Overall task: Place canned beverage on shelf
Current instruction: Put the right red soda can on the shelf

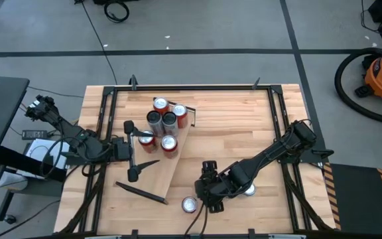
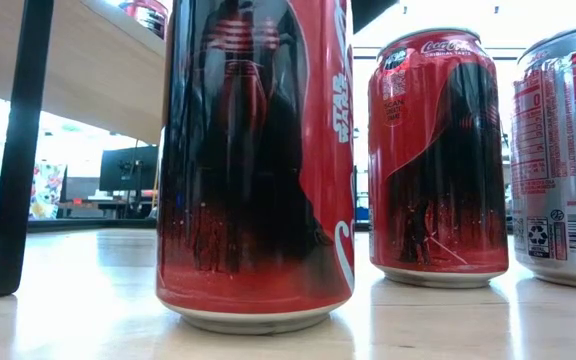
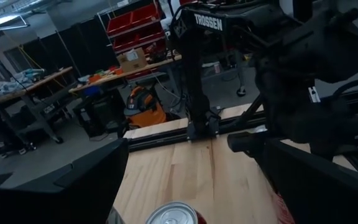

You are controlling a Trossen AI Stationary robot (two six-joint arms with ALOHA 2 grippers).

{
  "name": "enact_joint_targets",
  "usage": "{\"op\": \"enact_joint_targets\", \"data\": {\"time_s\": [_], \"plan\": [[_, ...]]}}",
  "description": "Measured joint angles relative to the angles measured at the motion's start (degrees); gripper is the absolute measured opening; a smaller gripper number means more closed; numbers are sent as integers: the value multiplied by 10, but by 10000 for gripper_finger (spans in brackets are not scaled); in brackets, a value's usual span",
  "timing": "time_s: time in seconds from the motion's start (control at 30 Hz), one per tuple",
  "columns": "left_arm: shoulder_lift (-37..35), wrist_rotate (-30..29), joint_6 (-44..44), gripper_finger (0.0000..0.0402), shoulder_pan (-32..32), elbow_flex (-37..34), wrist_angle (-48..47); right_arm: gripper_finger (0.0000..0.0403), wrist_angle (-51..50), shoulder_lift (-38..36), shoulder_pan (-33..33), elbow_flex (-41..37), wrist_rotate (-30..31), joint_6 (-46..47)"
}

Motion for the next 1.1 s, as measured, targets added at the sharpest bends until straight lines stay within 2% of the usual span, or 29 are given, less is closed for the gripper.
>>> {"op": "enact_joint_targets", "data": {"time_s": [0.37,0.73,1.0,1.1], "plan": [[0,0,0,387,0,0,1,351,-18,7,0,-1,-7,-12],[0,-1,0,387,0,0,-1,350,-44,48,-3,-2,-50,-28],[0,-1,0,387,0,0,-2,346,-66,56,-30,-2,-48,59],[0,-1,0,387,0,0,-1,340,-82,57,-44,-2,-30,143]]}}
